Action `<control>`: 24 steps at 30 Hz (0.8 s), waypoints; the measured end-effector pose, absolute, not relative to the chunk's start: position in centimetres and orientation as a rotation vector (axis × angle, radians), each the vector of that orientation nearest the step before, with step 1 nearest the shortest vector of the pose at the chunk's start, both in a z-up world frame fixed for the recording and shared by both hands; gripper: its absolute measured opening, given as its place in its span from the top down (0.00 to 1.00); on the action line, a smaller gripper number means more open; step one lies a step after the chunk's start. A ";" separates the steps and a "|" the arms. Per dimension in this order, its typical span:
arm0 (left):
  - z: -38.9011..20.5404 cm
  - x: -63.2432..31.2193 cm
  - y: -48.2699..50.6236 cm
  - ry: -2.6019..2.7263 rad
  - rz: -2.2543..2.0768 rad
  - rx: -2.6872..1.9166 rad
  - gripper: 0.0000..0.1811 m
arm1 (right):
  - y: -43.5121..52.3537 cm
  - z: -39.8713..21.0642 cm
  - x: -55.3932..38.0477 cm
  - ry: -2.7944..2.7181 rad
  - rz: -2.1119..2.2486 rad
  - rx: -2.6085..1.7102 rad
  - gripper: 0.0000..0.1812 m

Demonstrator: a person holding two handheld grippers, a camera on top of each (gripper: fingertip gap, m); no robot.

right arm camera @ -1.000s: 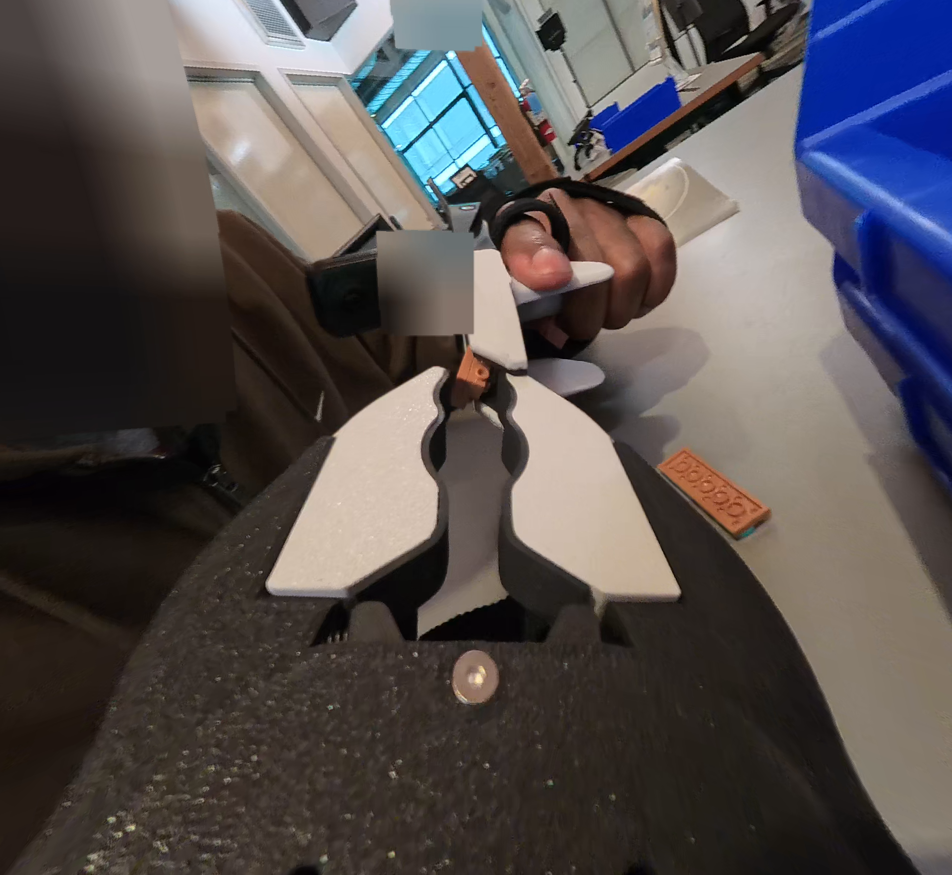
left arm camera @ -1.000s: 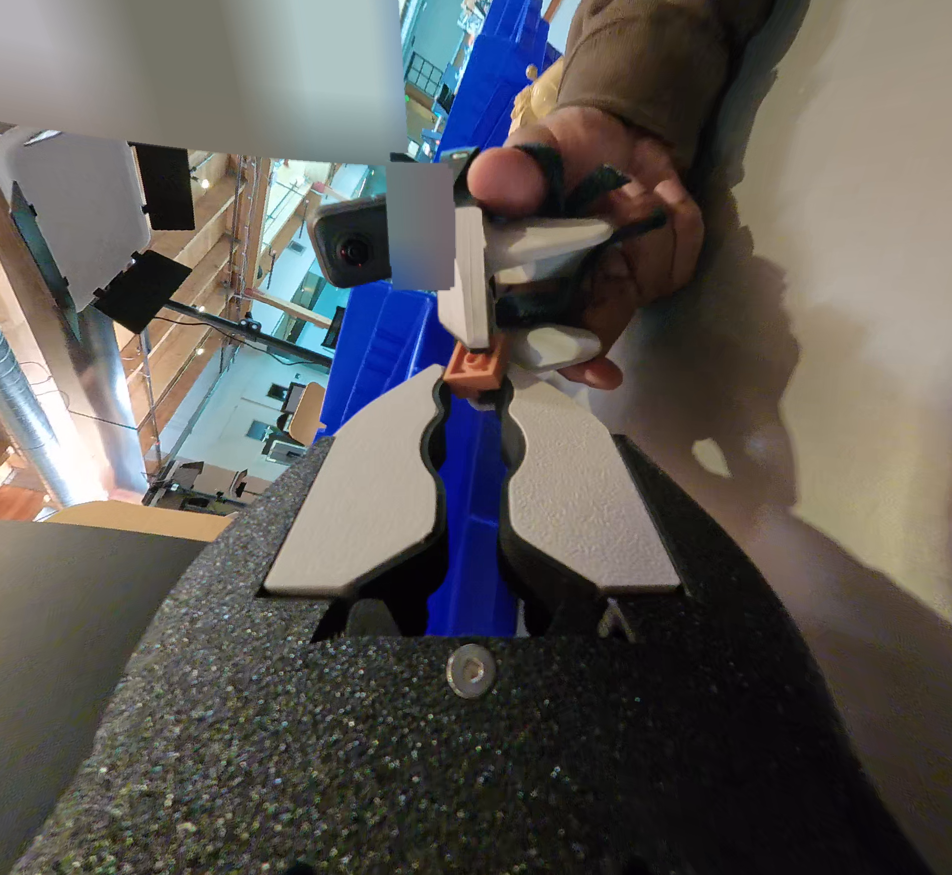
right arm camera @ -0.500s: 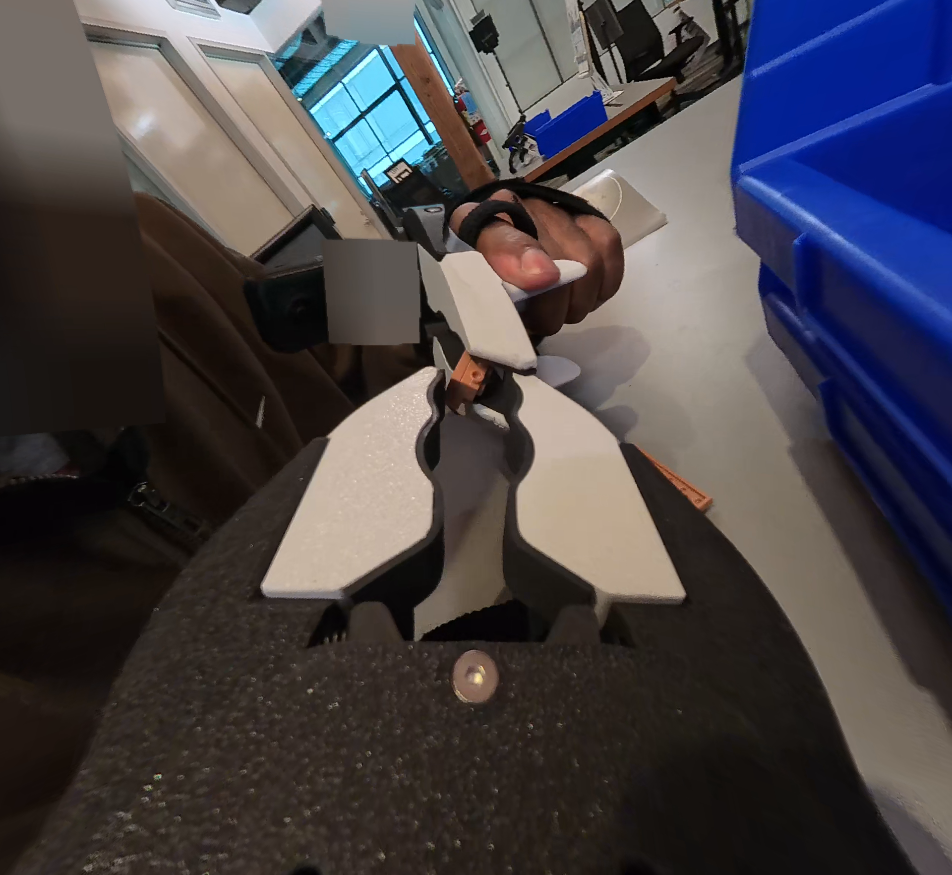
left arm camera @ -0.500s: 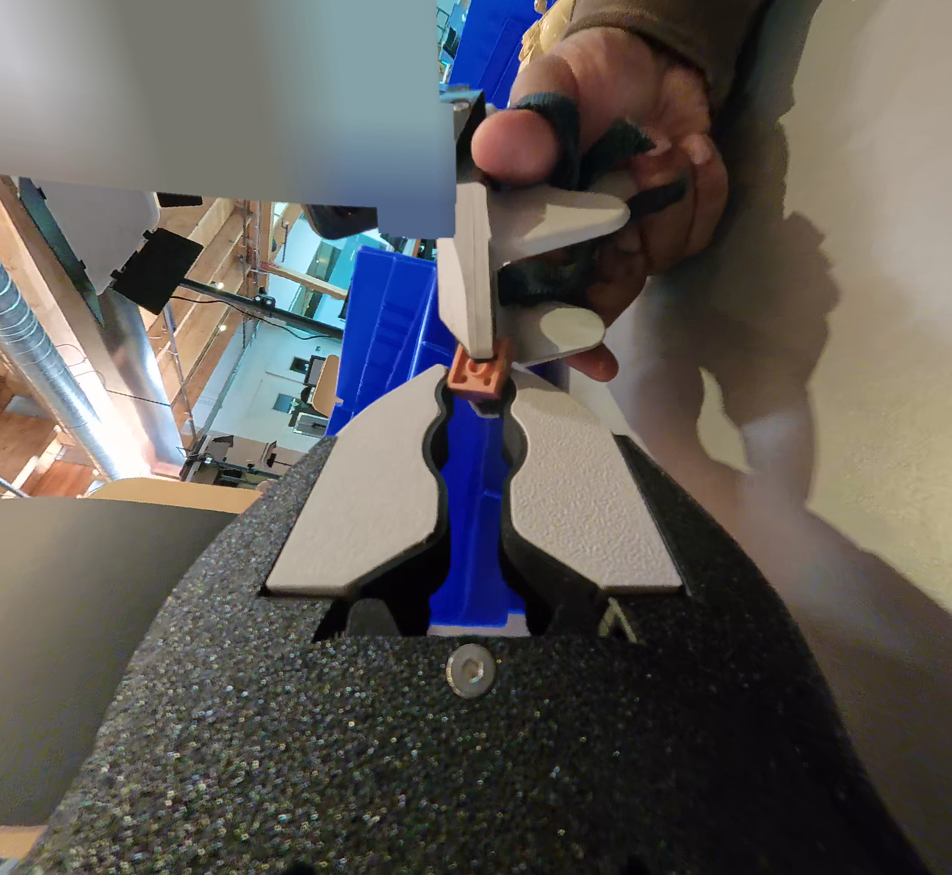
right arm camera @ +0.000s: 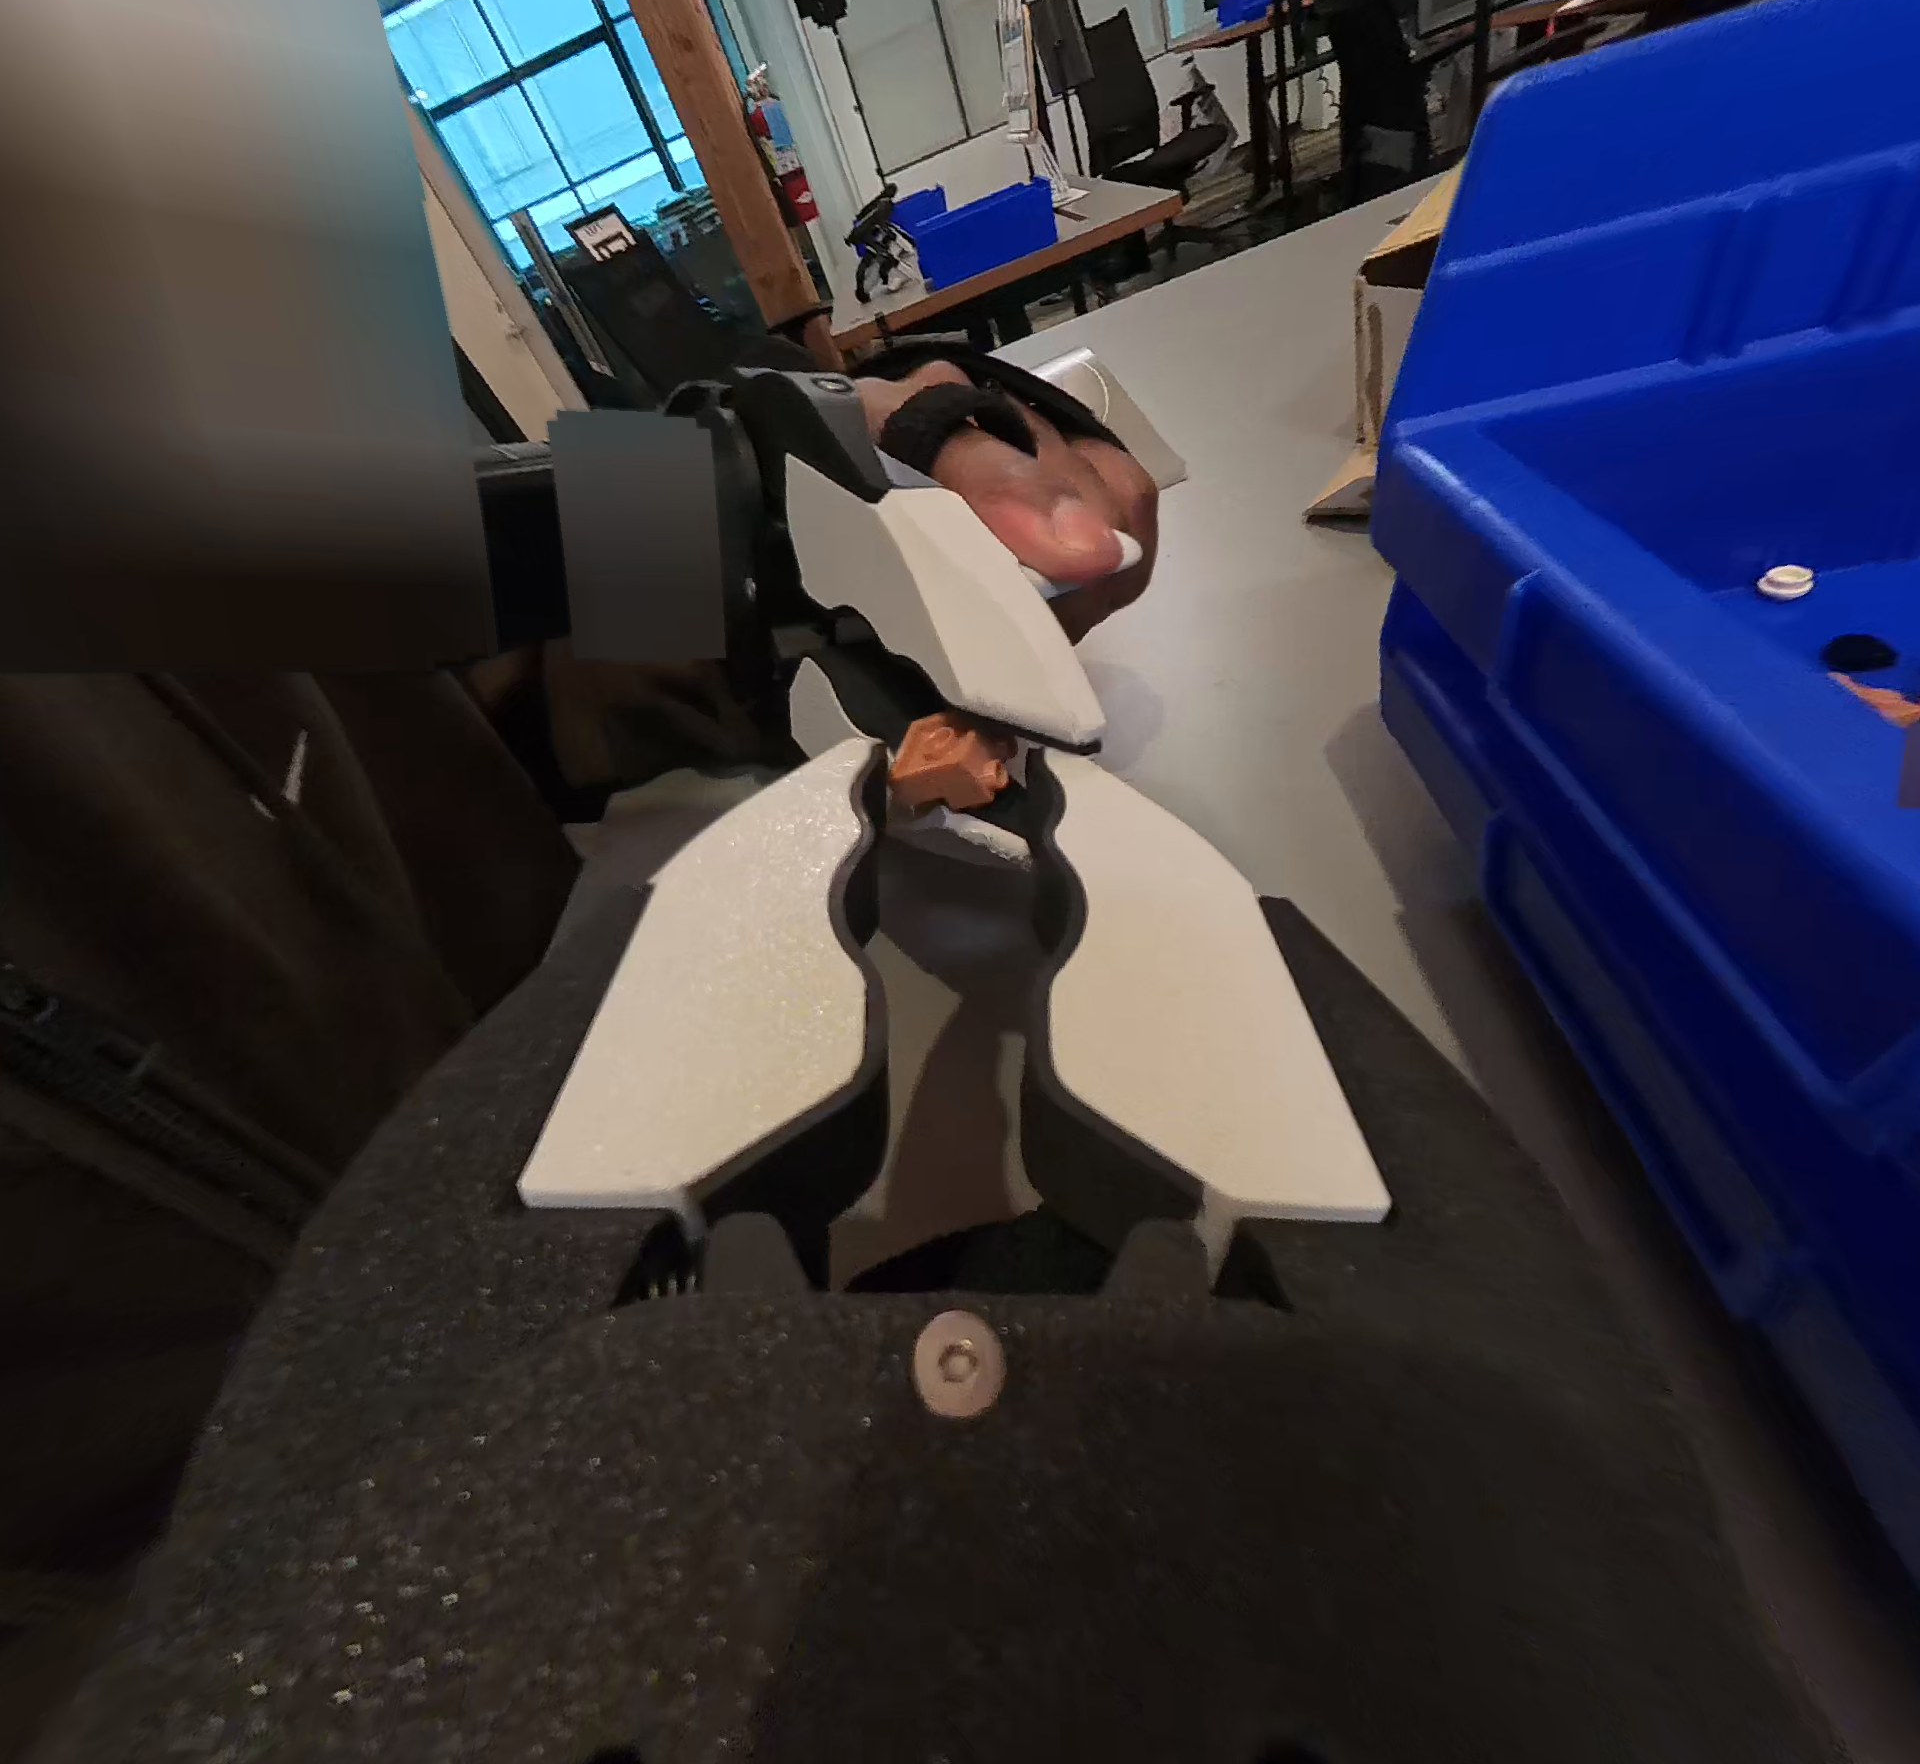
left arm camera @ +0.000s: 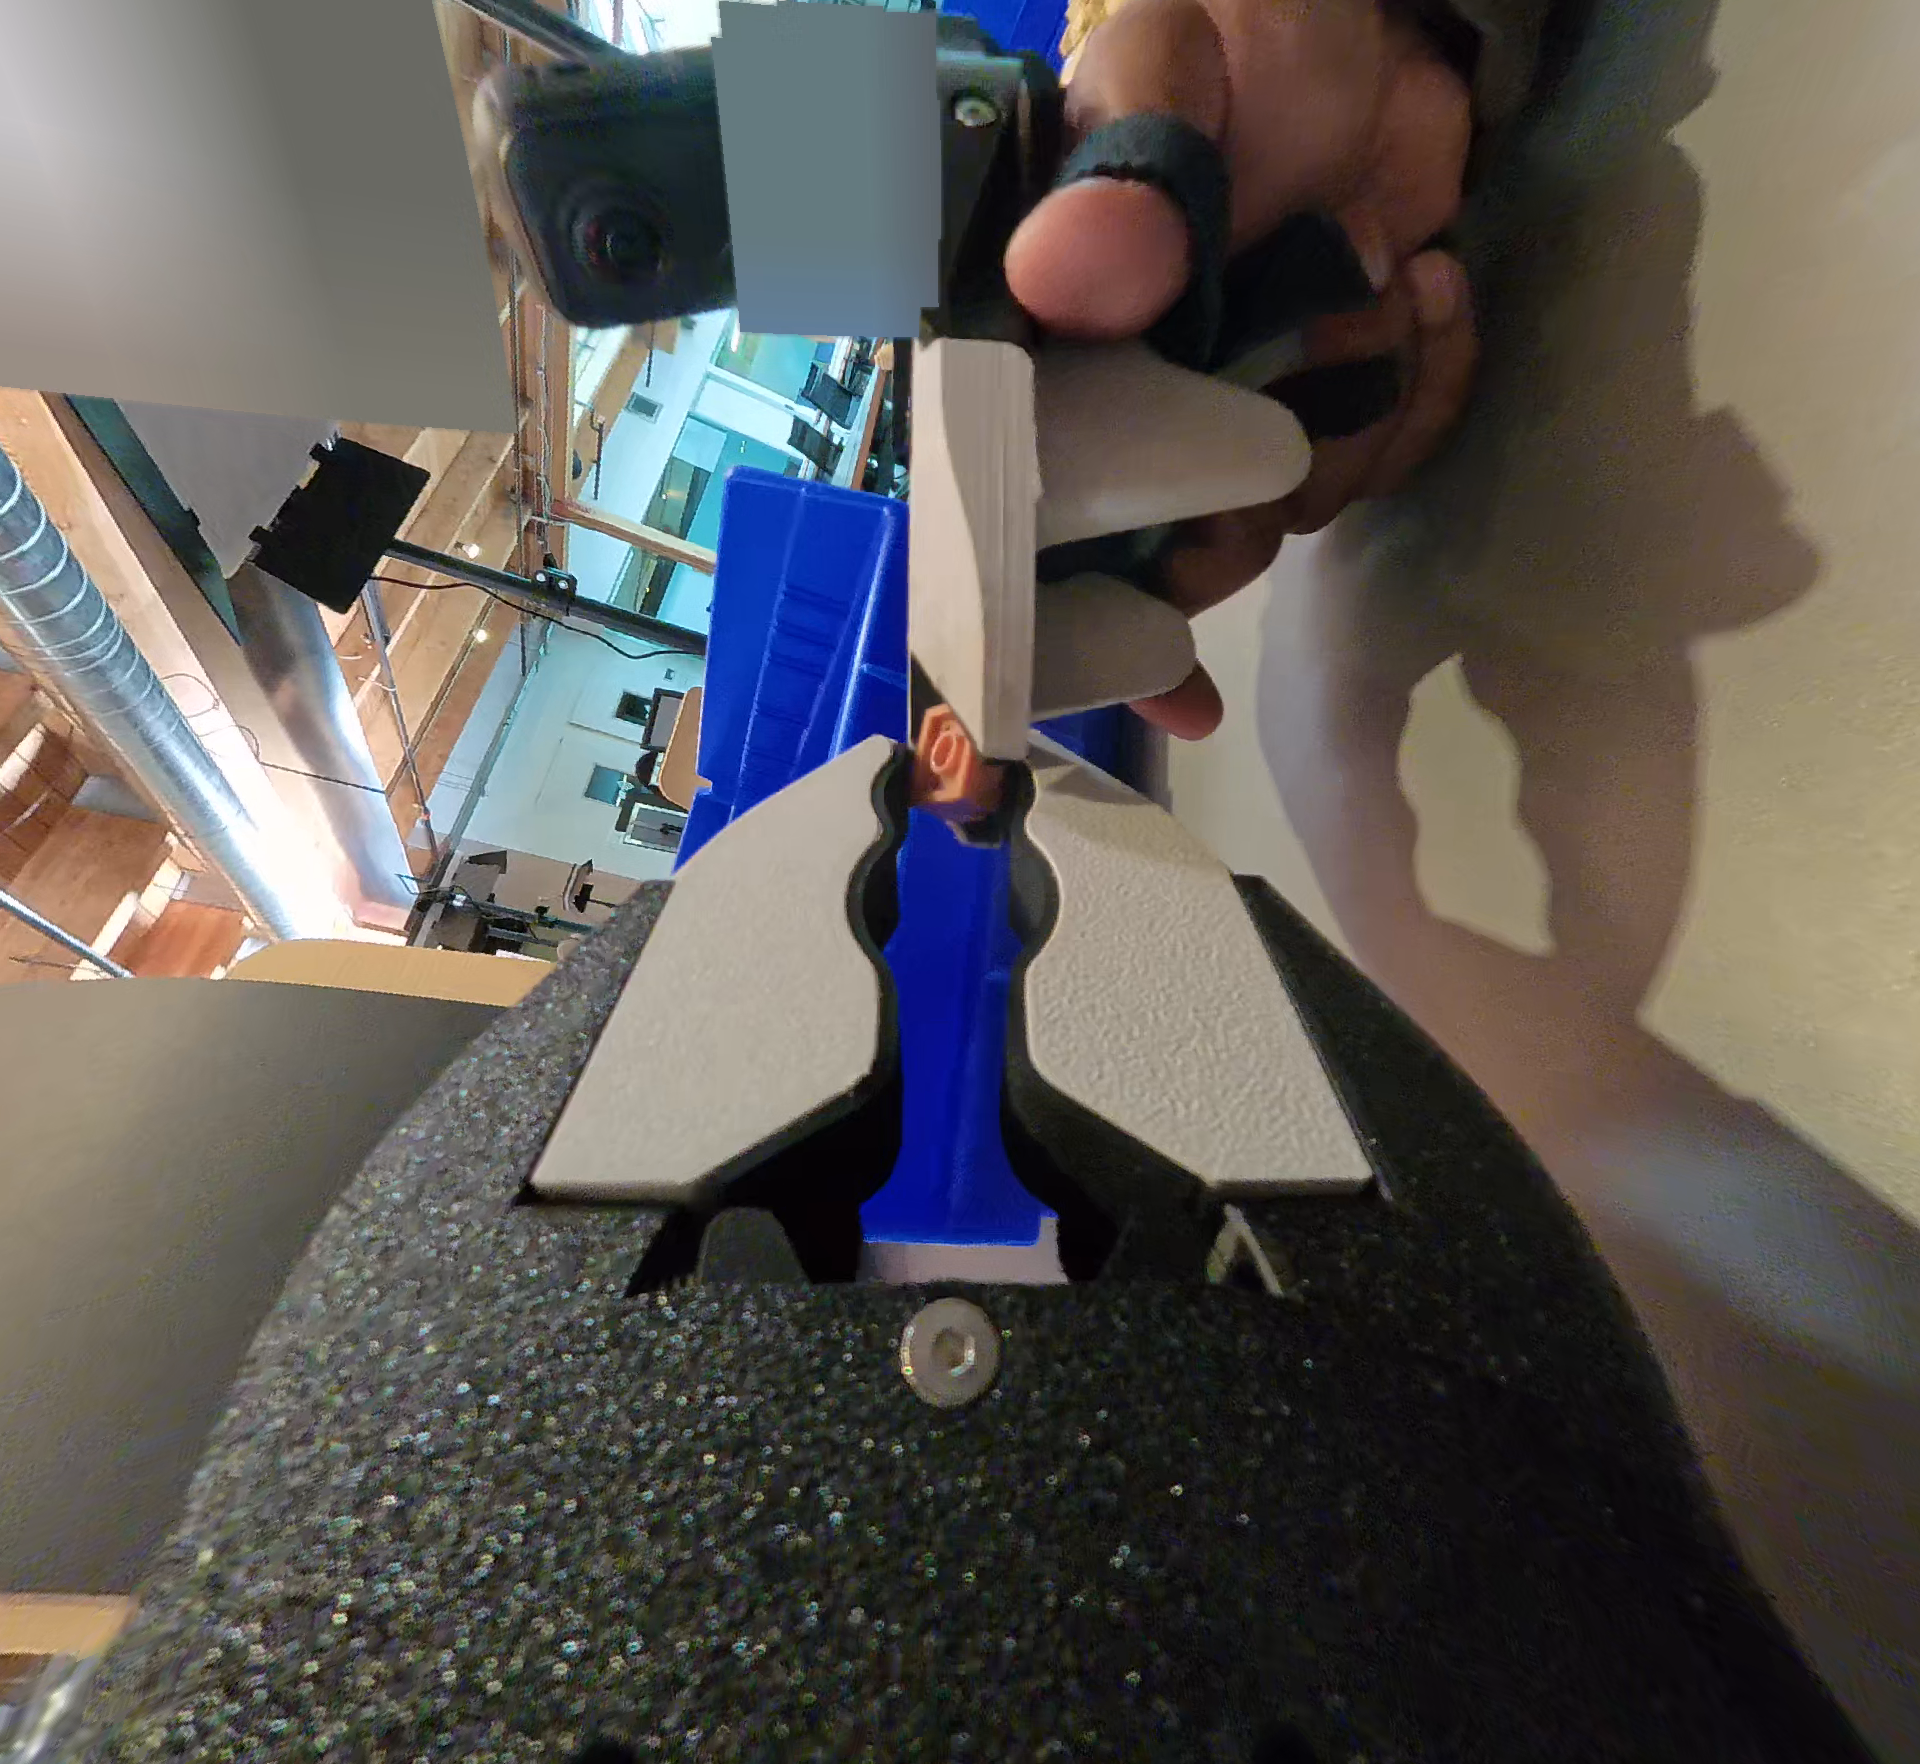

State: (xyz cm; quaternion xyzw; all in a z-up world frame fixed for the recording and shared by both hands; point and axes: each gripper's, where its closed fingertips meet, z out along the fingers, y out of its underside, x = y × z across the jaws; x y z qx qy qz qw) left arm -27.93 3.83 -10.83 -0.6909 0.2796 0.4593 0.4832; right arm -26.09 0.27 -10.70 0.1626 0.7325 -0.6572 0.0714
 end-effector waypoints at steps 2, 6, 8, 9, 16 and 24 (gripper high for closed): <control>-10.8 -28.2 3.7 0.642 1.093 -1.688 0.91 | 0.5 -10.5 -26.4 2.230 -2.015 0.477 0.88; -10.7 -28.2 3.5 0.544 0.926 -1.686 0.90 | 0.9 -10.1 -26.6 2.291 -2.091 0.418 0.88; -10.5 -28.3 3.3 0.493 0.837 -1.673 0.89 | 1.1 -9.6 -26.6 2.274 -2.138 0.380 0.88; -10.5 -28.2 3.2 0.472 0.786 -1.671 0.89 | 1.2 -9.4 -26.5 2.259 -2.160 0.359 0.88; -9.4 -26.9 2.9 0.421 0.560 -1.562 0.87 | 1.6 -9.0 -25.7 2.153 -2.200 0.253 0.88; -9.3 -25.3 3.4 0.479 0.517 -1.535 0.89 | 1.3 -9.2 -24.8 2.141 -2.192 0.177 0.88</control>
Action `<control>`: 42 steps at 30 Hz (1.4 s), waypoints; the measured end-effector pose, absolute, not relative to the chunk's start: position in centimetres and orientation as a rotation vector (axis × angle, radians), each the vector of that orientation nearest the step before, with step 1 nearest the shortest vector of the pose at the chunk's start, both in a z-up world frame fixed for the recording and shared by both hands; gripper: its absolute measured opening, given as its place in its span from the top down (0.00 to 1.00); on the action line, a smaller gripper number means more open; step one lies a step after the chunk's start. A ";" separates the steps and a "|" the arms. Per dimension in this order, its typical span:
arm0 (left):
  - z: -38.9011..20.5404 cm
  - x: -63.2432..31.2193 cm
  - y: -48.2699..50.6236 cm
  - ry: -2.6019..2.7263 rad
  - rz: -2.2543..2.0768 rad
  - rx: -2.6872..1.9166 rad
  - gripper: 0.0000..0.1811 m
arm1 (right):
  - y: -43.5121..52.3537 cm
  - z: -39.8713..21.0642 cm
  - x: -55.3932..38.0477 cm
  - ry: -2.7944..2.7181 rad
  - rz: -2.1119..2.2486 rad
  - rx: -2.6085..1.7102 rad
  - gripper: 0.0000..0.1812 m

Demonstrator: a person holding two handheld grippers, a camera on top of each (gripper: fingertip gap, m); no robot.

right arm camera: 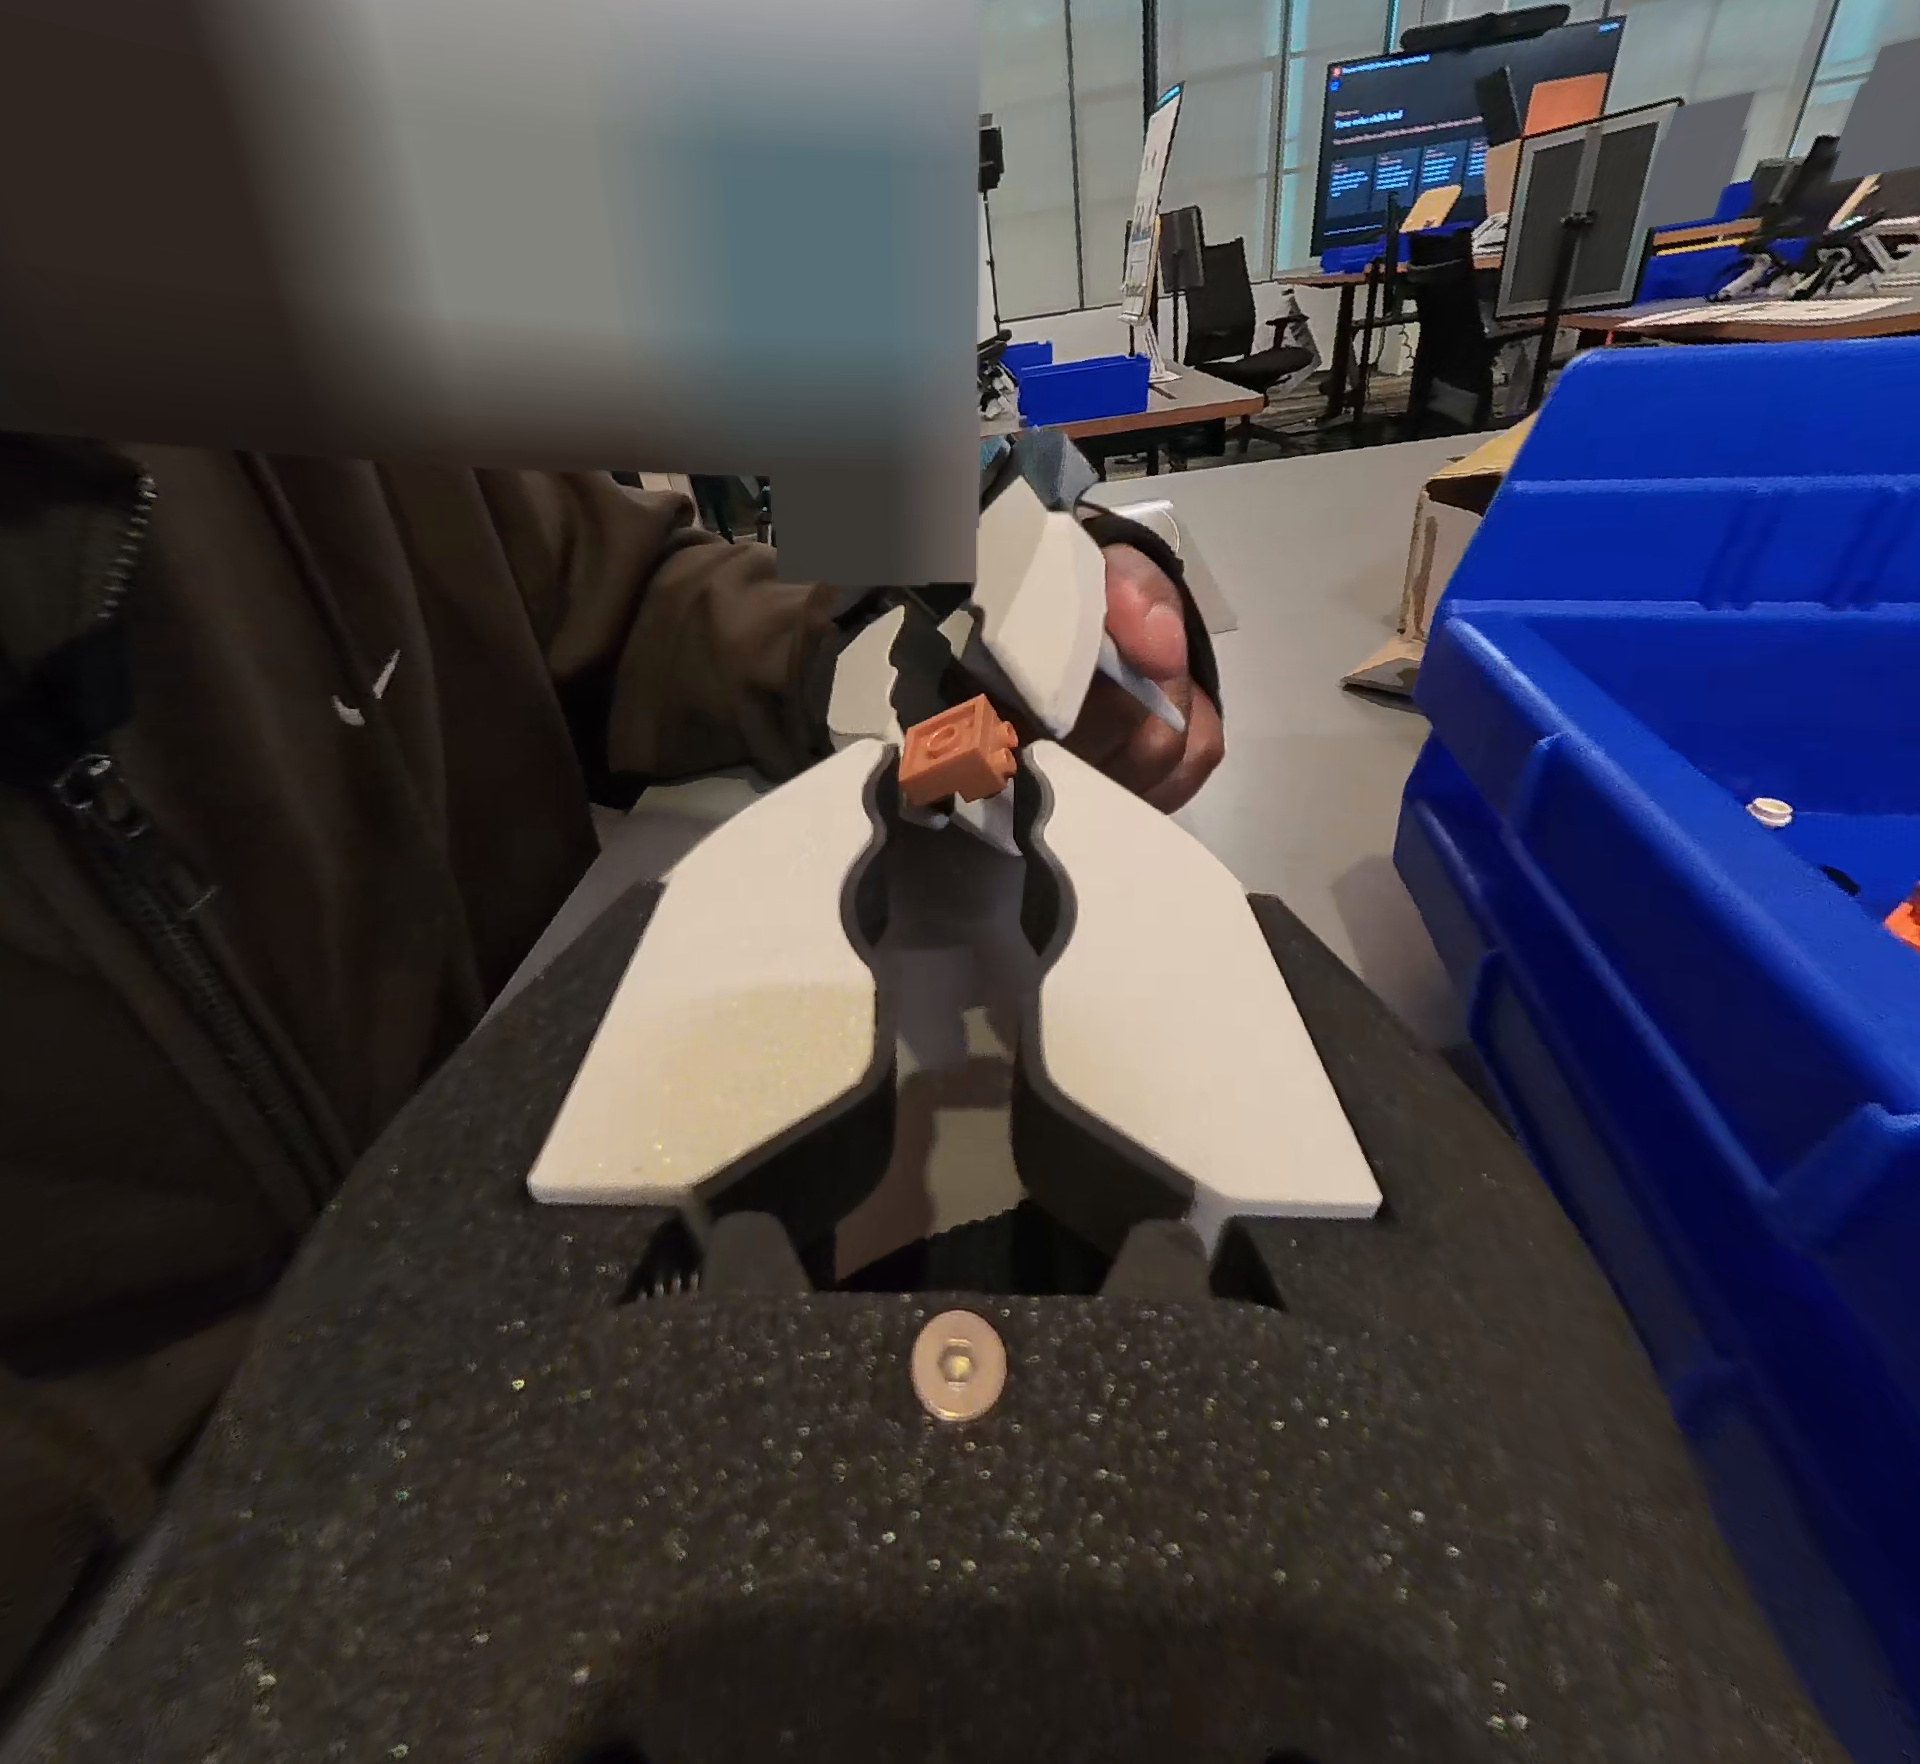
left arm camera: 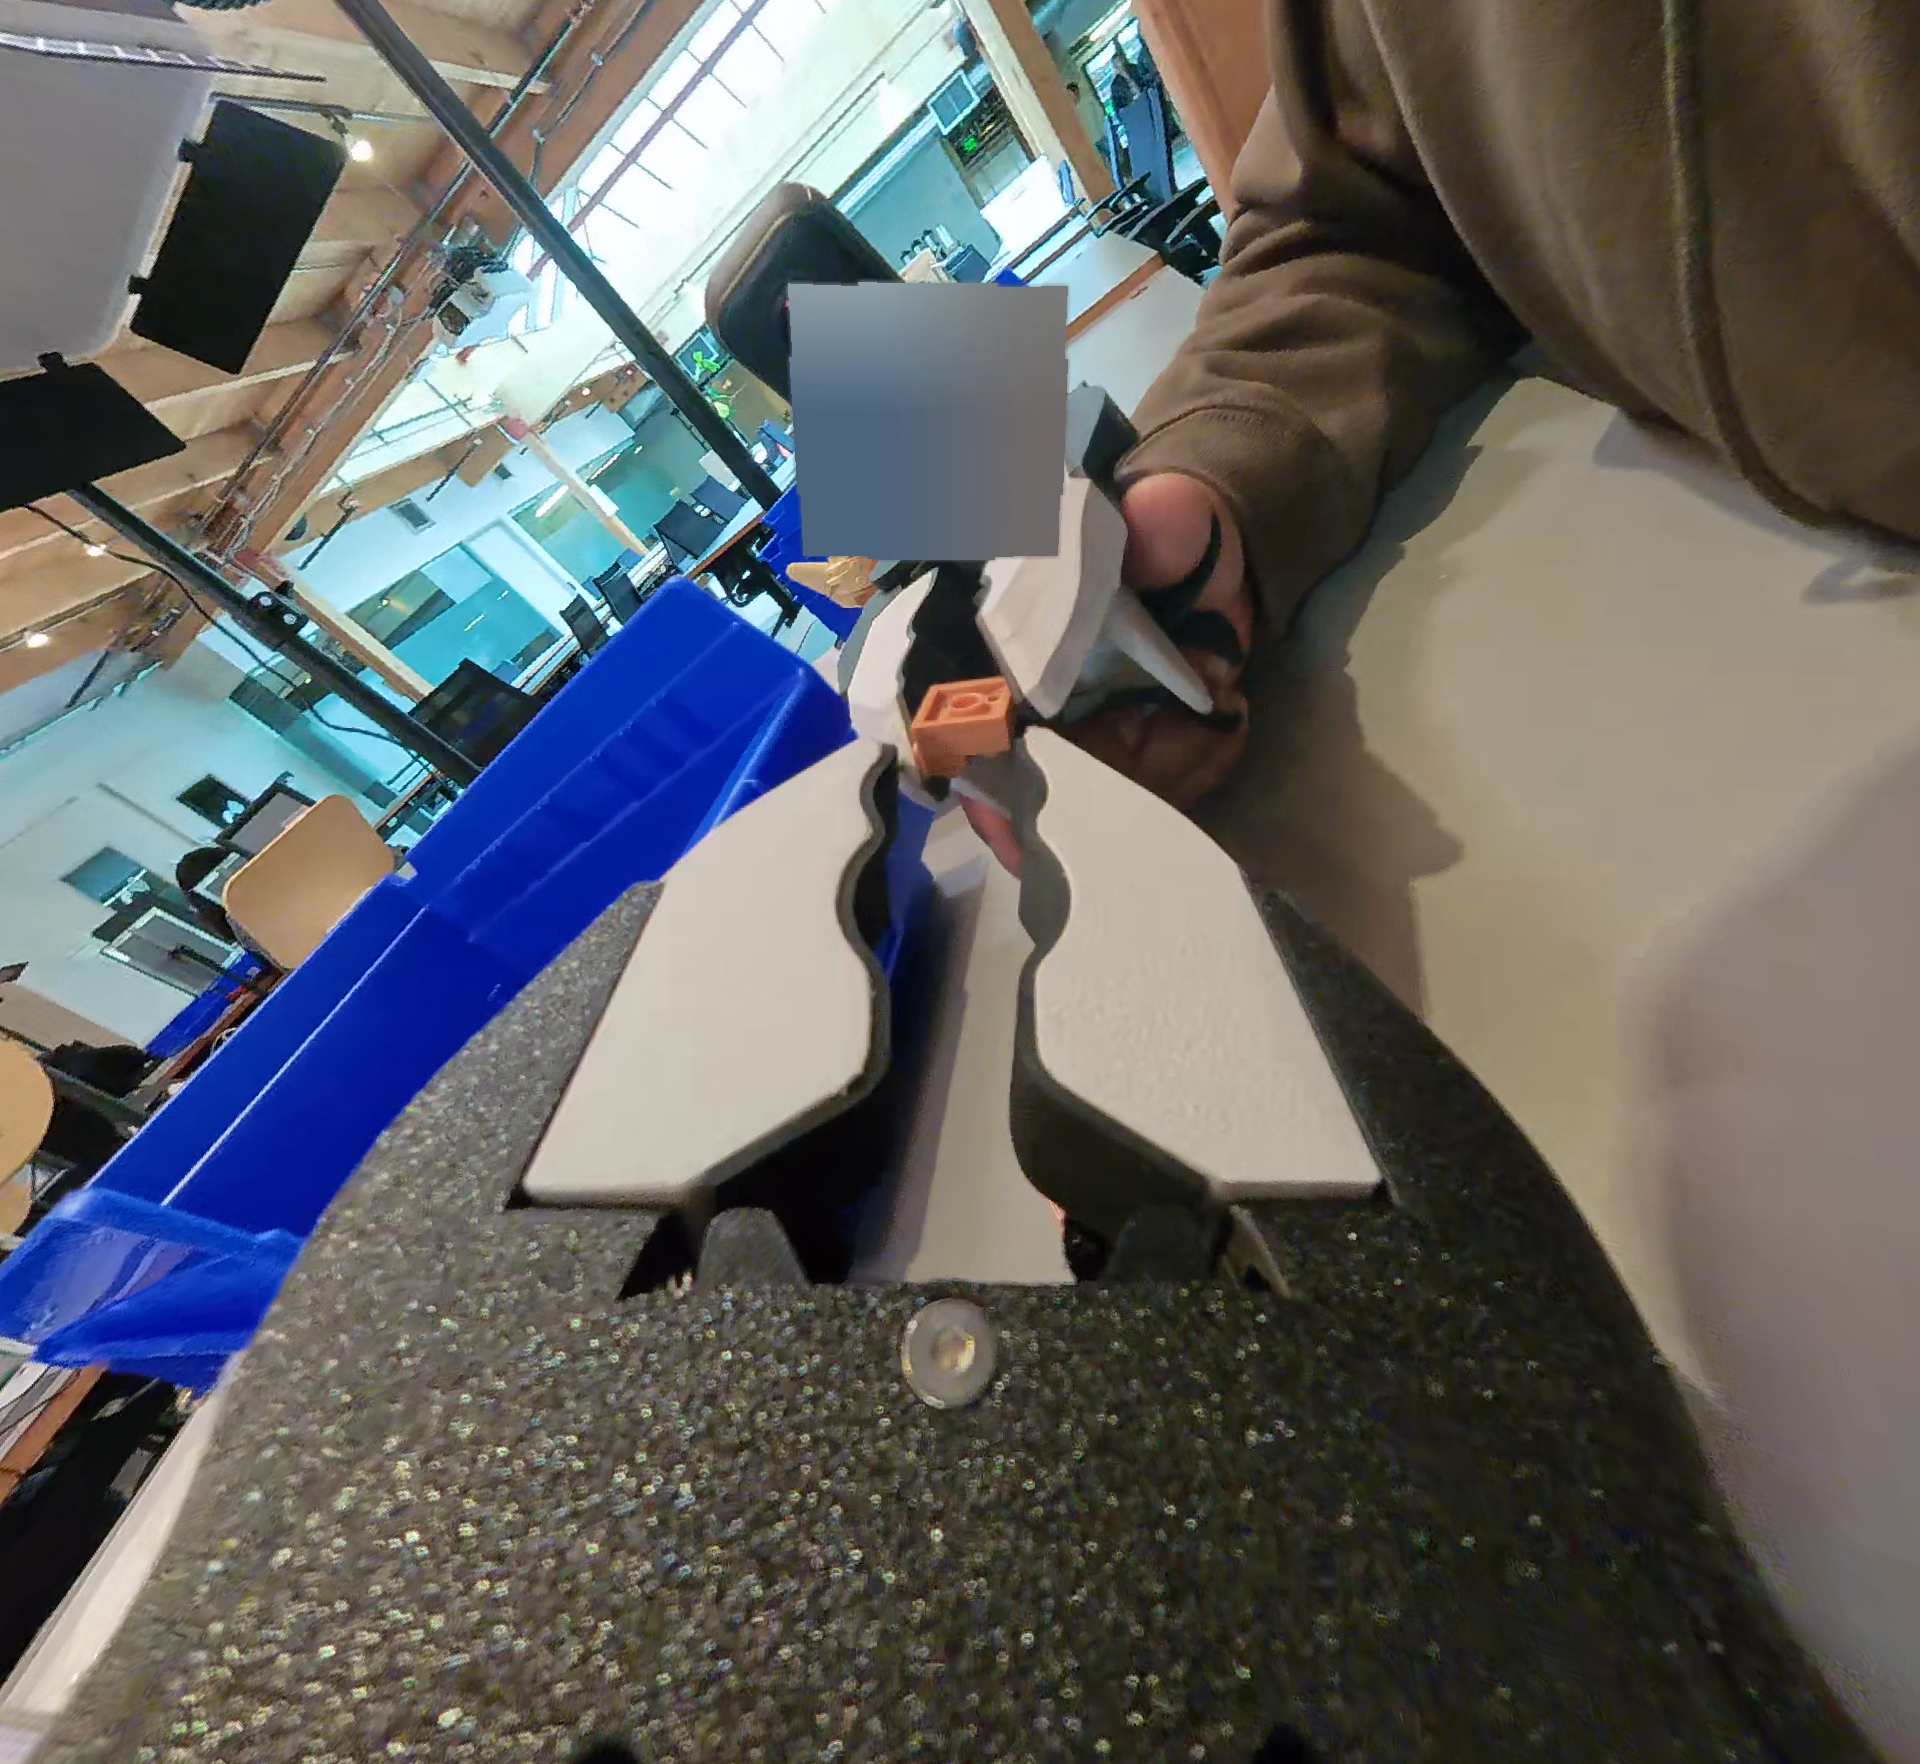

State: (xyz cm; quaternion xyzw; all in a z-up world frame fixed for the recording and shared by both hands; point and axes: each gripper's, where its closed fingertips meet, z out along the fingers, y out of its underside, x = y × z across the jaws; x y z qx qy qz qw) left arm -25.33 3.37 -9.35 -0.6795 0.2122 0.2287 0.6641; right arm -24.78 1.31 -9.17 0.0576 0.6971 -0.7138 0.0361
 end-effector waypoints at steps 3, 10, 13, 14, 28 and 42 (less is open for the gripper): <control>-9.2 -25.4 3.3 0.484 0.535 -1.529 0.92 | 1.3 -9.2 -24.6 2.147 -2.192 0.162 0.88; -8.9 -25.9 3.1 0.478 0.601 -1.542 0.94 | 1.4 -9.2 -25.1 2.141 -2.172 0.223 0.88; -9.0 -26.3 3.1 0.468 0.619 -1.551 0.94 | 1.4 -9.3 -25.4 2.151 -2.168 0.249 0.89; -9.1 -26.4 3.1 0.465 0.620 -1.556 0.94 | 1.4 -9.3 -25.5 2.160 -2.168 0.256 0.89; -9.0 -25.7 3.1 0.404 0.420 -1.546 0.90 | 1.5 -9.2 -25.2 2.110 -2.164 0.232 0.89; -8.1 -24.4 2.8 0.345 0.151 -1.487 0.90 | 1.4 -8.9 -24.4 2.041 -2.145 0.179 0.89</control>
